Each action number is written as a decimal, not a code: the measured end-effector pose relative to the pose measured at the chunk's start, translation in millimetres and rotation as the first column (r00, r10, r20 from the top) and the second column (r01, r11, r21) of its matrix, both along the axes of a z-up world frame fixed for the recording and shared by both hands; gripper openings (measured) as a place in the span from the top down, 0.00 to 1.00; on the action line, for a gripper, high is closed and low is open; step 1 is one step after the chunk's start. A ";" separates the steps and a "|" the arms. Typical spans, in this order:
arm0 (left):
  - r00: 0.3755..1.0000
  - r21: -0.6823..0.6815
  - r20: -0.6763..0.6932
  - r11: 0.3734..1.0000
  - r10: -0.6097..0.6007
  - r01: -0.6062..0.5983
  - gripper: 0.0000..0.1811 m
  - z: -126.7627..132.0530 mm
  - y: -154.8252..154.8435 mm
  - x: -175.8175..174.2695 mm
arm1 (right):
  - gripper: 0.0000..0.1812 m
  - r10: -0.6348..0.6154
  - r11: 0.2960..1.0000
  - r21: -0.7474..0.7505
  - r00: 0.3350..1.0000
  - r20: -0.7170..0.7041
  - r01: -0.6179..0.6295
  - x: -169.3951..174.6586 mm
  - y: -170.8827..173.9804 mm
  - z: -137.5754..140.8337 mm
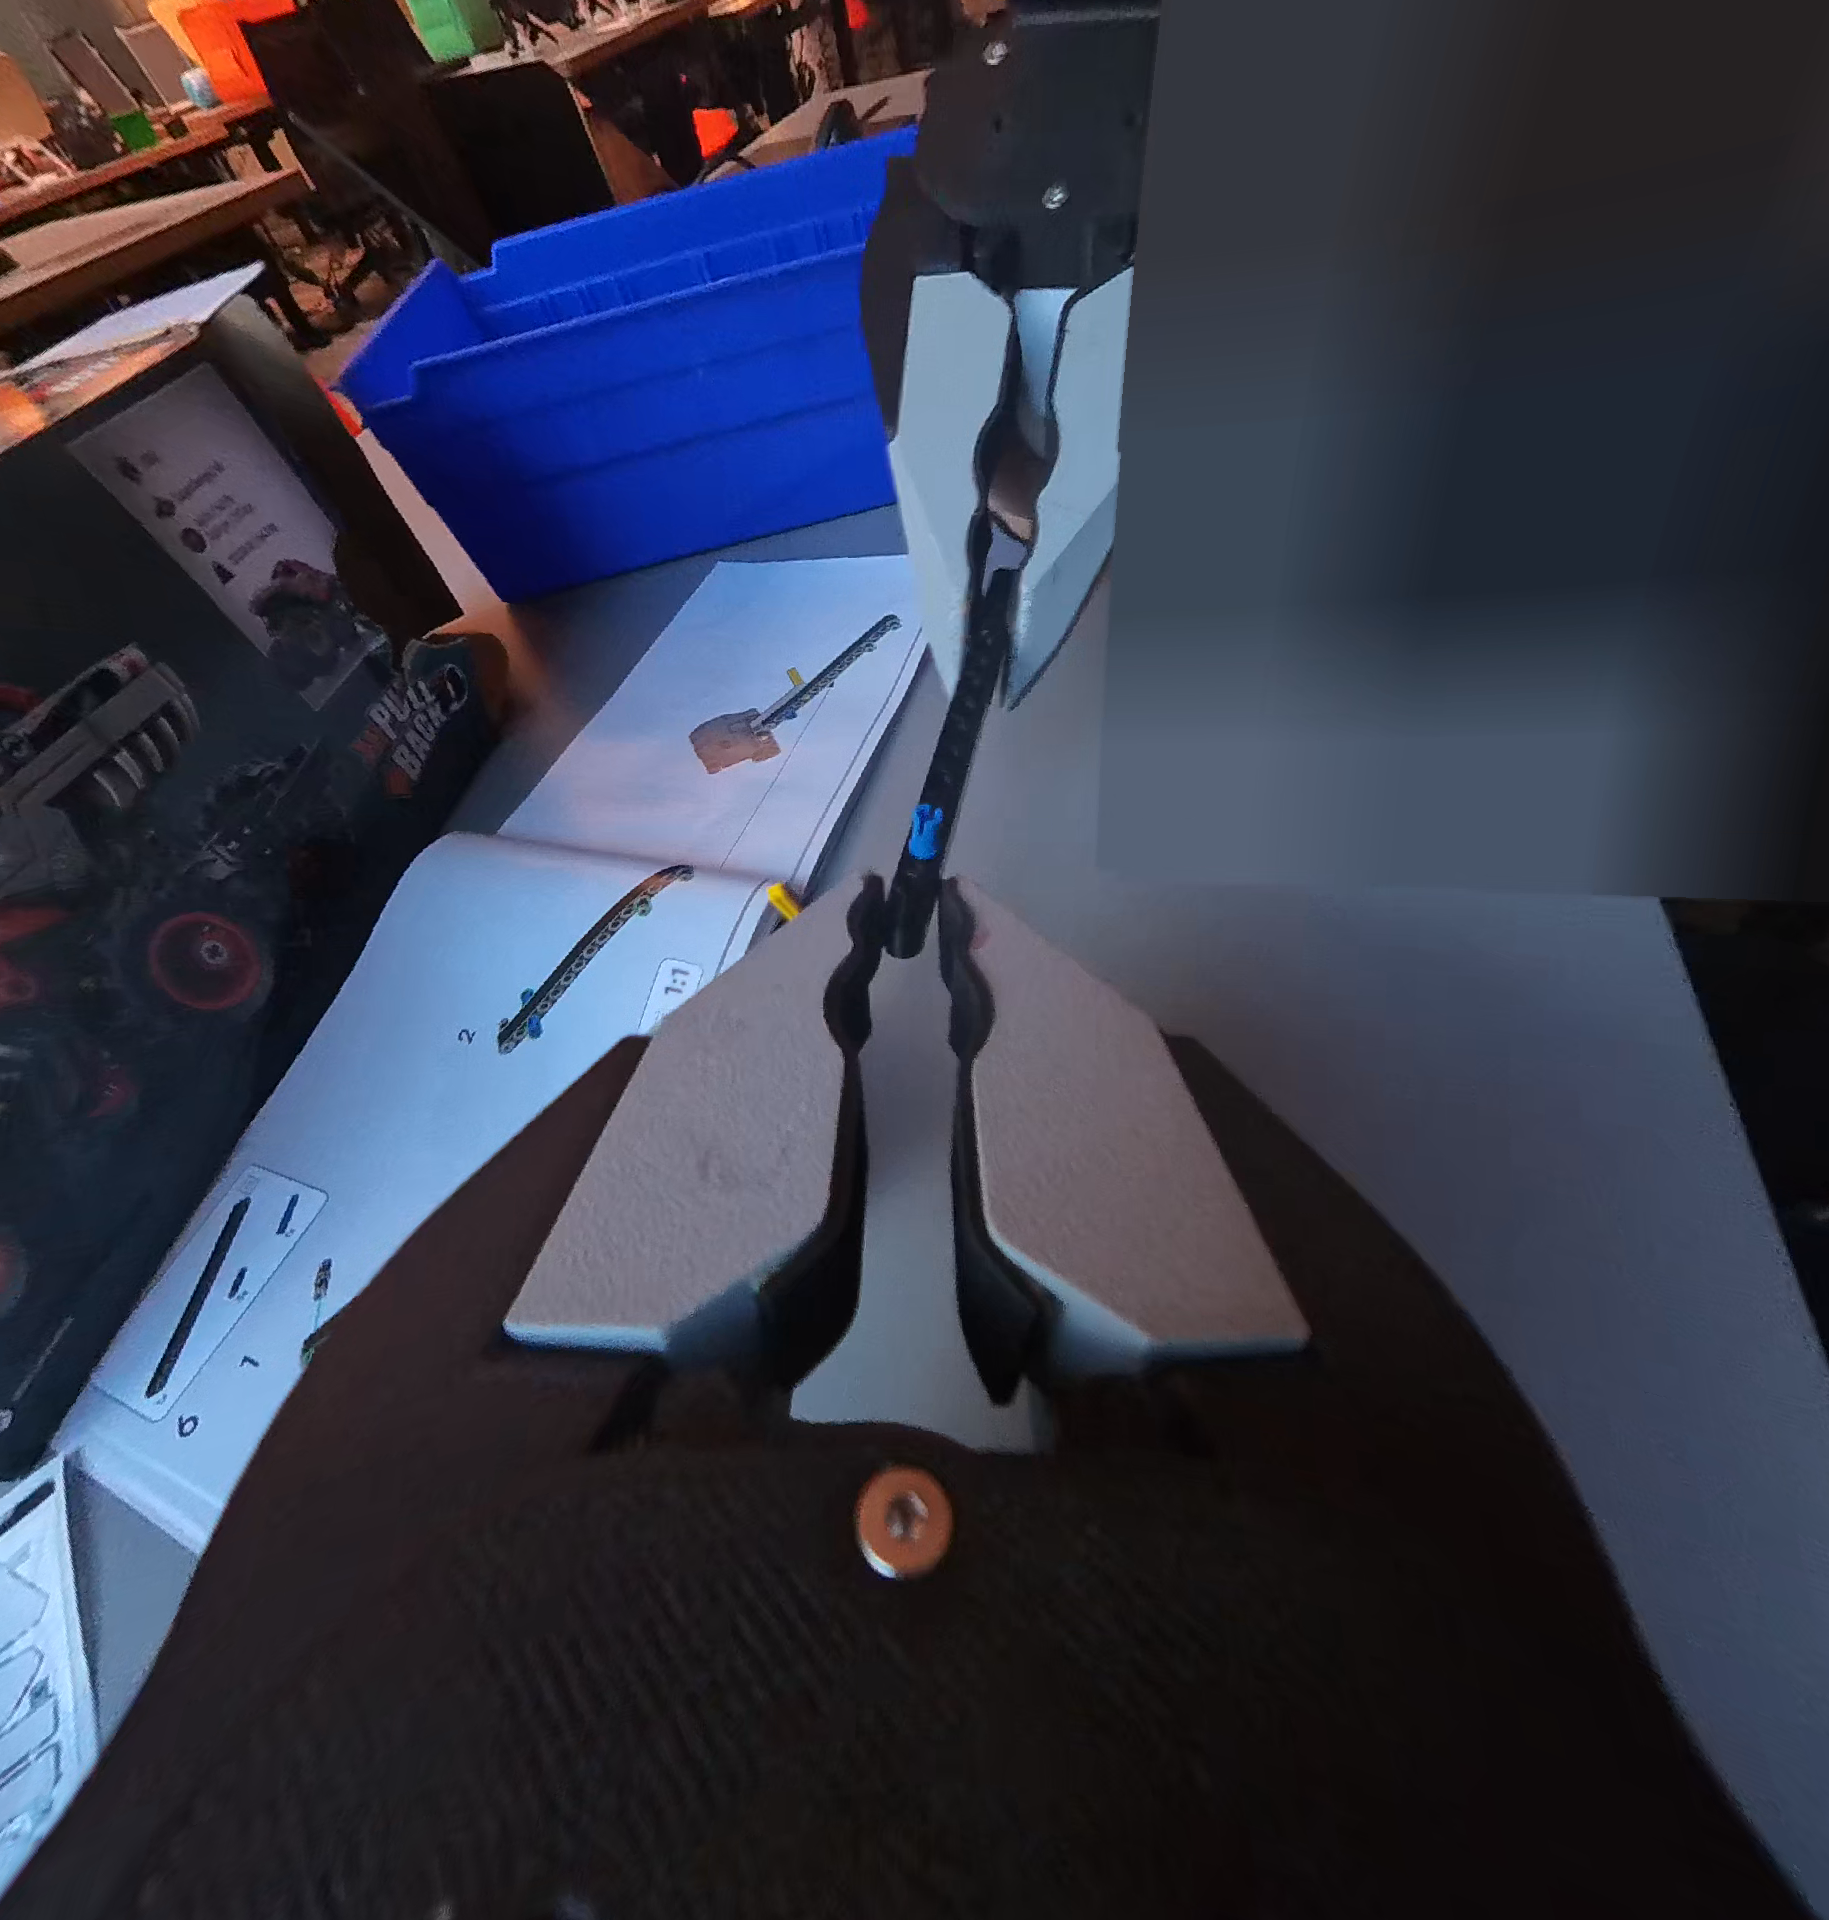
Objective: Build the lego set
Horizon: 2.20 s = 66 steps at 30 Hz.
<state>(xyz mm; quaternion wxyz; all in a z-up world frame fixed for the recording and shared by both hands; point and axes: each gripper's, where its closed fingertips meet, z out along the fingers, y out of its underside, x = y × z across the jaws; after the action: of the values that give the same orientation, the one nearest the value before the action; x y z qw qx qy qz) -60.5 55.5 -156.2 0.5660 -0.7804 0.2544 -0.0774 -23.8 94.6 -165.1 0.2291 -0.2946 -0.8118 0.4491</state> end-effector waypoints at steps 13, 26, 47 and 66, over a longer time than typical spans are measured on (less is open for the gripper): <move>0.998 -0.065 -0.002 0.996 0.067 -0.067 0.95 -10.3 4.6 -11.3 | 0.96 -0.006 0.999 -0.046 1.000 -0.008 0.006 -2.8 -1.2 4.5; 0.984 -0.062 -0.039 0.983 0.172 -0.175 0.95 -12.7 9.9 -30.0 | 0.97 -0.156 0.974 -0.174 0.987 -0.048 0.146 -12.1 30.4 30.6; 0.967 -0.046 -0.004 0.966 0.255 -0.255 0.94 -8.1 14.0 -48.6 | 0.97 -0.492 0.772 -0.455 0.870 0.017 0.445 -19.3 118.1 56.9; 0.954 -0.039 0.012 0.953 0.300 -0.300 0.95 -5.6 14.9 -59.5 | 0.97 -0.514 0.807 -0.361 0.856 -0.044 0.466 -20.6 112.5 55.5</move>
<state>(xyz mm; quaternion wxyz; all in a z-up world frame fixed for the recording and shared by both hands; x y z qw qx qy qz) -120.0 70.3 -161.8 0.5589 -0.8195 0.1265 -0.0023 -44.4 207.1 -109.6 0.3394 -0.4972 -0.6004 0.5264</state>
